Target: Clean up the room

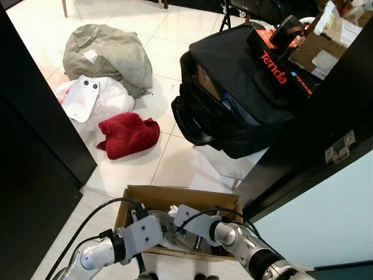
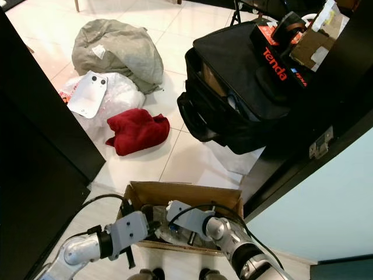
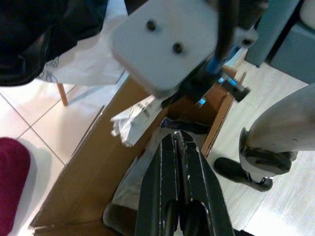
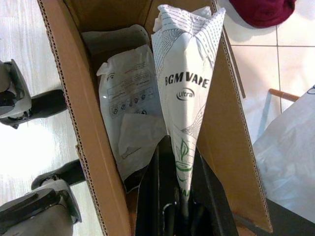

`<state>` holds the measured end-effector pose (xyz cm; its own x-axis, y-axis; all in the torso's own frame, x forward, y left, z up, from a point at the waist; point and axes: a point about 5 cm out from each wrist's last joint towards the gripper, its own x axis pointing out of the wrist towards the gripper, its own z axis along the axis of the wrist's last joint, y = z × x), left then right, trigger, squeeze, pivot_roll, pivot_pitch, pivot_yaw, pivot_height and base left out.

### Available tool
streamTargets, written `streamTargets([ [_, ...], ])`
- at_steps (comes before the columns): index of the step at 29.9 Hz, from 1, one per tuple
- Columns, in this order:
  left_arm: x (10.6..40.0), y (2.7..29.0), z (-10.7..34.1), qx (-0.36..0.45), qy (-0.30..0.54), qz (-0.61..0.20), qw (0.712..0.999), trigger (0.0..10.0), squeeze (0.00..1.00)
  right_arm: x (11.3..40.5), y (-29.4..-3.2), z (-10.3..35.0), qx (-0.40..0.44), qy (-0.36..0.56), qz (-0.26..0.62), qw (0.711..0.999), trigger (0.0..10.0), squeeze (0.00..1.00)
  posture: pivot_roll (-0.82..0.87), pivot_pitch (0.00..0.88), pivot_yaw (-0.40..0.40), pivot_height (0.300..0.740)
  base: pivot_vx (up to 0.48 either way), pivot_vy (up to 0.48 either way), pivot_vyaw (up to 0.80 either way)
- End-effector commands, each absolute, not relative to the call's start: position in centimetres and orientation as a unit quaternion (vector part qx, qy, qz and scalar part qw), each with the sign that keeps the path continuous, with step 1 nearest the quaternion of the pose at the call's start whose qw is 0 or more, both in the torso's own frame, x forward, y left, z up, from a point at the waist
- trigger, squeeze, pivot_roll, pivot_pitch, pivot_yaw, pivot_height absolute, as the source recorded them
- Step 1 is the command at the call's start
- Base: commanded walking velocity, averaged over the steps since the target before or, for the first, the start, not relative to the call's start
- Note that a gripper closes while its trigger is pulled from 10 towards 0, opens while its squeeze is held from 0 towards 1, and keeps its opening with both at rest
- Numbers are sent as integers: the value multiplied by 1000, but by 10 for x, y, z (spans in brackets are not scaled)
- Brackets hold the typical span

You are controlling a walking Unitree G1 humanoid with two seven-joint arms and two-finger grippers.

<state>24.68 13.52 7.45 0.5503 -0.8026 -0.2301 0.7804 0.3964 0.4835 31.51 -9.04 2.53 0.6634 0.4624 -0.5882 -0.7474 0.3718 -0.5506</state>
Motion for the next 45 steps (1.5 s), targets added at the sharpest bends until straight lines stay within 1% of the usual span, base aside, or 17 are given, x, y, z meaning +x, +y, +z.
streamTargets([
  [1, 238, 135, 69, 276, -11, -492, 825, 10000, 0, 308, -90, 17, -421, 181, 383, 802, 10000, 0, 87, 381, -50, 740, 0, 0, 0],
  [10, 228, 139, 67, 291, 8, -533, 794, 10000, 0, 308, -89, 17, -436, 173, 398, 788, 10000, 0, 96, 378, -48, 740, 0, 0, 0],
  [14, 226, 146, 65, 301, 19, -543, 784, 10000, 0, 308, -92, 16, -435, 183, 403, 784, 10000, 122, 97, 374, -47, 740, 0, 0, 0],
  [15, 226, 146, 65, 301, 21, -545, 782, 10000, 0, 308, -92, 16, -435, 185, 407, 781, 10000, 345, 100, 372, -46, 740, 0, 0, 0],
  [16, 226, 146, 65, 301, 21, -545, 782, 10000, 0, 308, -92, 16, -435, 185, 407, 781, 10000, 345, 100, 372, -46, 740, 0, 0, 0],
  [17, 226, 147, 65, 304, 21, -547, 780, 10000, 0, 307, -92, 16, -438, 185, 414, 776, 10000, 506, 100, 371, -47, 740, 0, 0, 0],
  [19, 227, 148, 65, 306, 22, -547, 779, 10000, 0, 307, -92, 16, -439, 185, 419, 773, 10000, 624, 99, 372, -49, 740, 0, 0, 0],
  [21, 227, 148, 65, 306, 22, -547, 779, 10000, 0, 307, -92, 16, -439, 185, 419, 773, 10000, 624, 99, 372, -49, 740, 0, 0, 0],
  [22, 227, 148, 65, 308, 24, -548, 778, 10000, 0, 307, -91, 16, -439, 186, 424, 770, 10000, 1000, 99, 371, -49, 740, 0, 0, 0],
  [25, 227, 148, 65, 309, 24, -548, 777, 10000, 0, 307, -92, 16, -441, 186, 426, 768, 10000, 1000, 99, 370, -50, 740, 0, 0, 0],
  [26, 227, 147, 65, 308, 24, -549, 777, 10000, 0, 308, -92, 17, -443, 185, 424, 768, 10000, 729, 98, 368, -50, 740, 0, 0, 0],
  [29, 227, 147, 65, 308, 24, -549, 777, 10000, 0, 308, -92, 17, -443, 185, 424, 768, 10000, 729, 98, 368, -50, 740, 0, 0, 0],
  [30, 227, 146, 65, 308, 23, -549, 776, 10000, 0, 308, -92, 17, -446, 184, 425, 766, 10000, 0, 97, 361, -49, 740, 0, 0, 0],
  [35, 239, 147, 65, 311, 20, -511, 801, 10000, 0, 312, -94, 20, -430, 180, 399, 790, 10000, 0, 95, 305, -45, 740, 0, 0, 0],
  [37, 263, 149, 64, 256, 43, -387, 885, 10000, 0, 320, -100, 27, -321, 186, 307, 876, 10000, 0, 87, 225, -31, 740, 0, 0, 0],
  [40, 273, 150, 54, 195, 83, -289, 934, 10000, 0, 321, -107, 27, -229, 193, 236, 925, 10000, 0, 77, 166, -17, 740, 0, 0, 0],
  [45, 274, 145, 37, 133, 136, -191, 963, 10000, 0, 312, -120, 20, -150, 198, 163, 955, 10000, 0, 67, 104, -6, 740, 0, 0, 0],
])
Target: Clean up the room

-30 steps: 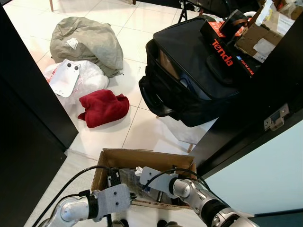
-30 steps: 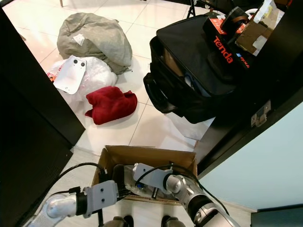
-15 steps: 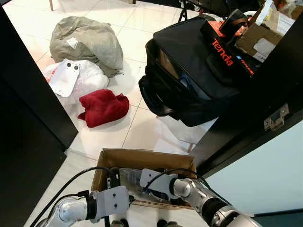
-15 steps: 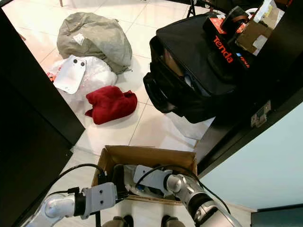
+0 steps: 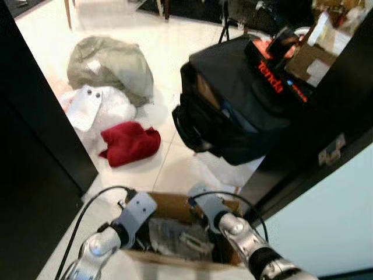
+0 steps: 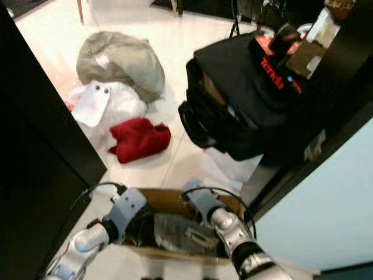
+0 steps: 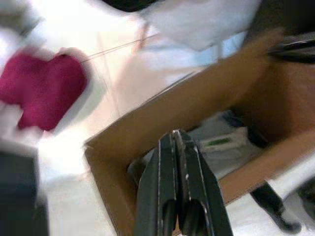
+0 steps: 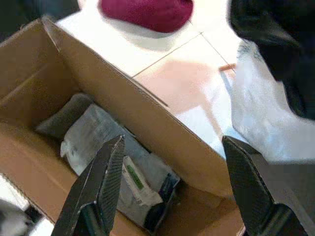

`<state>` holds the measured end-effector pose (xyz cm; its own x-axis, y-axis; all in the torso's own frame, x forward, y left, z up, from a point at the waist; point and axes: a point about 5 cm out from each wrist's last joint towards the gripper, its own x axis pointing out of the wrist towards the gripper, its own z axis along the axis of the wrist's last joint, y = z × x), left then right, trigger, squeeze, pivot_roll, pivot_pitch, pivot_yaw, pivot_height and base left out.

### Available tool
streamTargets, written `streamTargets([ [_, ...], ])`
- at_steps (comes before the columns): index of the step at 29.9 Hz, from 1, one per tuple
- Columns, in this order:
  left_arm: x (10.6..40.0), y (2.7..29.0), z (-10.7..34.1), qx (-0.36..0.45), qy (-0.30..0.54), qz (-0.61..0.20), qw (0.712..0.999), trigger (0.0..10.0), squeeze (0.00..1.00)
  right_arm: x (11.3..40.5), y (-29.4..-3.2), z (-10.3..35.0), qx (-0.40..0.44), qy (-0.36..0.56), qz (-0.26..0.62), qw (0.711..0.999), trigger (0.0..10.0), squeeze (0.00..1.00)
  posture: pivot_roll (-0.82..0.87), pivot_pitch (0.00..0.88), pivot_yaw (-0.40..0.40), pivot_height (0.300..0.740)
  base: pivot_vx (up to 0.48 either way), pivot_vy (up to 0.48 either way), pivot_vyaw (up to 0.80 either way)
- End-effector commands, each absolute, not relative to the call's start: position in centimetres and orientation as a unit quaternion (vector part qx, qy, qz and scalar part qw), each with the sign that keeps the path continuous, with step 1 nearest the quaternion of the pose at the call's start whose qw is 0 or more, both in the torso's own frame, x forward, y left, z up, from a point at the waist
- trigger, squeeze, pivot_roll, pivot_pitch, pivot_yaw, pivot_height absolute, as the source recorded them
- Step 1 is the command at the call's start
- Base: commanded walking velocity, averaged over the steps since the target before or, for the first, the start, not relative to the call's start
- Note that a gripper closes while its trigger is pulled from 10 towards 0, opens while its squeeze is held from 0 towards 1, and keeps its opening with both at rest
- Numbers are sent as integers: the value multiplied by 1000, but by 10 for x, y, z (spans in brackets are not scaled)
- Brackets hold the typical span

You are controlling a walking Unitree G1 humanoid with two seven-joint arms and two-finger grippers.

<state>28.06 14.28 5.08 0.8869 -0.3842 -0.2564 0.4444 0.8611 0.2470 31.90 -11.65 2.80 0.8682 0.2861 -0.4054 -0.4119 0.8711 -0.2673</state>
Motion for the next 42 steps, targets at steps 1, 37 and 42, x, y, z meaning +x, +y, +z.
streamTargets([
  [1, 272, 139, 33, 135, 142, -180, 964, 10000, 0, 307, -128, 15, -121, 207, 127, 963, 10000, 0, 58, 84, 1, 740, 0, 0, 0],
  [37, 264, 150, 31, 90, 135, -5, 987, 10000, 0, 270, -151, 0, -65, 226, 24, 972, 10000, 0, 47, 37, -39, 740, 0, 0, -255],
  [42, 264, 144, 33, 95, 132, -24, 986, 10000, 0, 265, -149, 2, -59, 233, 24, 970, 10000, 0, 44, 35, -38, 740, 0, 0, -800],
])
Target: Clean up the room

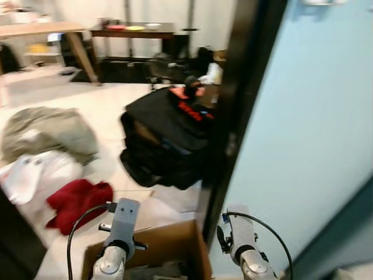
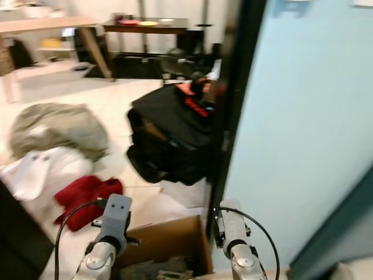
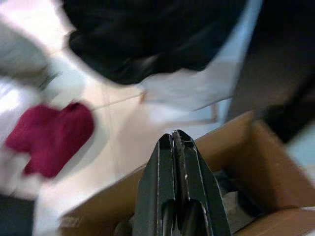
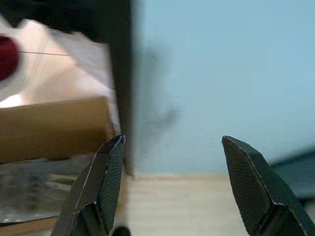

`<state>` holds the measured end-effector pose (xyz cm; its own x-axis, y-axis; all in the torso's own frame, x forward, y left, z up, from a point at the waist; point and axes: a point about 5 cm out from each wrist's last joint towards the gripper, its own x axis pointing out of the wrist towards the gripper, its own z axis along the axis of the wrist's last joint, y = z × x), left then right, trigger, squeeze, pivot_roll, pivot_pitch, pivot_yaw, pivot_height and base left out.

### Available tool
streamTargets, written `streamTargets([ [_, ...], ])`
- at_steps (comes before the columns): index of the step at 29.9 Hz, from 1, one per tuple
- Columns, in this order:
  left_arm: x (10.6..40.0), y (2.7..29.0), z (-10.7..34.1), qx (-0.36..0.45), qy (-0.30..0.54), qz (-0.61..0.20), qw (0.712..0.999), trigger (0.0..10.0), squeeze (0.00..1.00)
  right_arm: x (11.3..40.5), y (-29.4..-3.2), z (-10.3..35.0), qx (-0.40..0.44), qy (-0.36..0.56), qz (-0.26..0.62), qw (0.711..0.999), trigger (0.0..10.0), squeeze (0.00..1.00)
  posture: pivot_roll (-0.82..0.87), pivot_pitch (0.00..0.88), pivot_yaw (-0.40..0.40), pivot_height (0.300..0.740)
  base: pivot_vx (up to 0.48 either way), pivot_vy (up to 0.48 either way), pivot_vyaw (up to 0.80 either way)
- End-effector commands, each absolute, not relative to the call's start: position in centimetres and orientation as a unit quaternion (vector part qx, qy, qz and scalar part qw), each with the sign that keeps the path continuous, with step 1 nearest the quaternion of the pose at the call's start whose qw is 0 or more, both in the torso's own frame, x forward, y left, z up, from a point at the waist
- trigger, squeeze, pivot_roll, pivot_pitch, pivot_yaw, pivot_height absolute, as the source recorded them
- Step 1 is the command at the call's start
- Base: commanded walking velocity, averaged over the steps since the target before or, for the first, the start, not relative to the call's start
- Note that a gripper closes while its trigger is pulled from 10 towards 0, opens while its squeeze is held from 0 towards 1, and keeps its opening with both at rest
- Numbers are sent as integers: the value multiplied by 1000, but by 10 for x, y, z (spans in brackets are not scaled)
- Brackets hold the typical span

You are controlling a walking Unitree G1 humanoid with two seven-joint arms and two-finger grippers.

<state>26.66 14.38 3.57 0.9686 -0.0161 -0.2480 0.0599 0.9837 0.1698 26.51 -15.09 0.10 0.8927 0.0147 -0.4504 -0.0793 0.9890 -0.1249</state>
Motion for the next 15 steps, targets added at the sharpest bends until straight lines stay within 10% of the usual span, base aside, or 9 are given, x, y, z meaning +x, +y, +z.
streamTargets([
  [1, 264, 144, 33, 95, 132, -27, 986, 10000, 0, 265, -149, 2, -58, 234, 24, 970, 10000, 0, 43, 34, -38, 740, 0, 0, -800],
  [15, 264, 140, 34, 105, 131, -47, 985, 10000, 0, 259, -149, 0, -47, 251, 23, 967, 10000, 0, 40, 27, -24, 740, 0, 0, -800],
])
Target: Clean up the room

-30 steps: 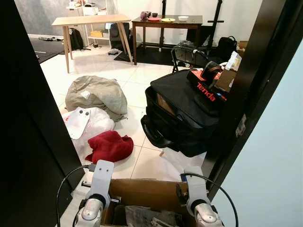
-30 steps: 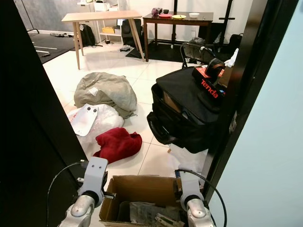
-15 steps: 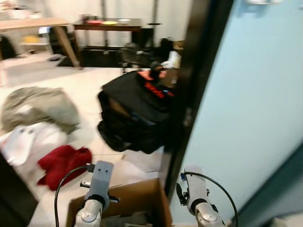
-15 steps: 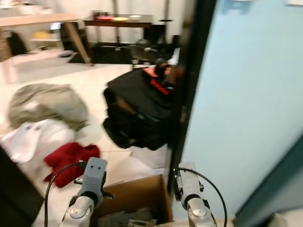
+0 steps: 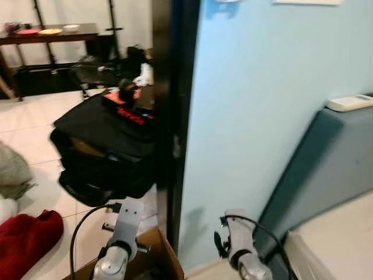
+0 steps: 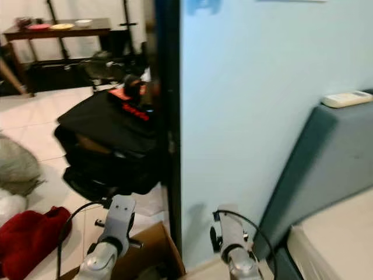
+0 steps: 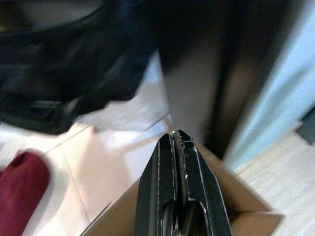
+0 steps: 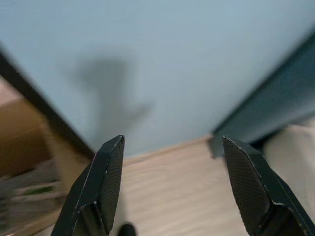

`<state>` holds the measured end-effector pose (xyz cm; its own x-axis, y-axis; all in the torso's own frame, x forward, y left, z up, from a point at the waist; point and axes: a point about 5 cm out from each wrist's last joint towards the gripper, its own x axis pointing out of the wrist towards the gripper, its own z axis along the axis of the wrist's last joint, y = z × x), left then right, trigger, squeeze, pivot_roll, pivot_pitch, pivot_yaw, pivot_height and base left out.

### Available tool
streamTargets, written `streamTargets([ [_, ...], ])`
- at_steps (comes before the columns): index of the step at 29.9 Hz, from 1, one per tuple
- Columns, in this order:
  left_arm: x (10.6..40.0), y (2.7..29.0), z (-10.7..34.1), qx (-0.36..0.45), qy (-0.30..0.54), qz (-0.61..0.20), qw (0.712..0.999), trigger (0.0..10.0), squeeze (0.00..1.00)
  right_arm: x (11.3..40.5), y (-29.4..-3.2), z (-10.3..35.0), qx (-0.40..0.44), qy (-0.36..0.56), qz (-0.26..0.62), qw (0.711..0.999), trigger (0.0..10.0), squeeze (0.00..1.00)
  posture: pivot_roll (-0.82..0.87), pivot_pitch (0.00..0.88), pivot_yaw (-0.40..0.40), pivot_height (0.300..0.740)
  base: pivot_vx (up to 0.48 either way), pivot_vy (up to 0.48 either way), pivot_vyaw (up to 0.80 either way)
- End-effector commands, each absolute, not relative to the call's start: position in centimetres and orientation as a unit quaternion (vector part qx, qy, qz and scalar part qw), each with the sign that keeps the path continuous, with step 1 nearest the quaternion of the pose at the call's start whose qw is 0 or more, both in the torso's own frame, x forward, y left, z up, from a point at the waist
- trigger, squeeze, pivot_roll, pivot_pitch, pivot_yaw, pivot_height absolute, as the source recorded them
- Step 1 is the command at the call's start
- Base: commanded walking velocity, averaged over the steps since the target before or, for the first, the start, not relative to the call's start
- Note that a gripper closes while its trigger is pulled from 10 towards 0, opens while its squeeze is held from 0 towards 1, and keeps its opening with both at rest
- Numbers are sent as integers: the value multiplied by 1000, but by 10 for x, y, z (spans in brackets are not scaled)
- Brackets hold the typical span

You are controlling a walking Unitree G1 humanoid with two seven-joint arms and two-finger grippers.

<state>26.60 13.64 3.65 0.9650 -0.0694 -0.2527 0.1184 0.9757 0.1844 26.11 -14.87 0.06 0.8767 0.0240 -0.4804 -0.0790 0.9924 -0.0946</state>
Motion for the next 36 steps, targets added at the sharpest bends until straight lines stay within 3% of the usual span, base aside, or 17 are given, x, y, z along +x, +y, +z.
streamTargets([
  [1, 264, 140, 35, 106, 131, -47, 985, 10000, 0, 259, -149, 0, -47, 251, 23, 967, 10000, 0, 40, 27, -24, 740, 0, 0, -800],
  [36, 268, 132, 42, 84, 111, -79, 987, 10000, 0, 257, -145, 0, -36, 269, 36, 962, 10000, 0, 33, 32, -8, 740, 0, 0, -800],
])
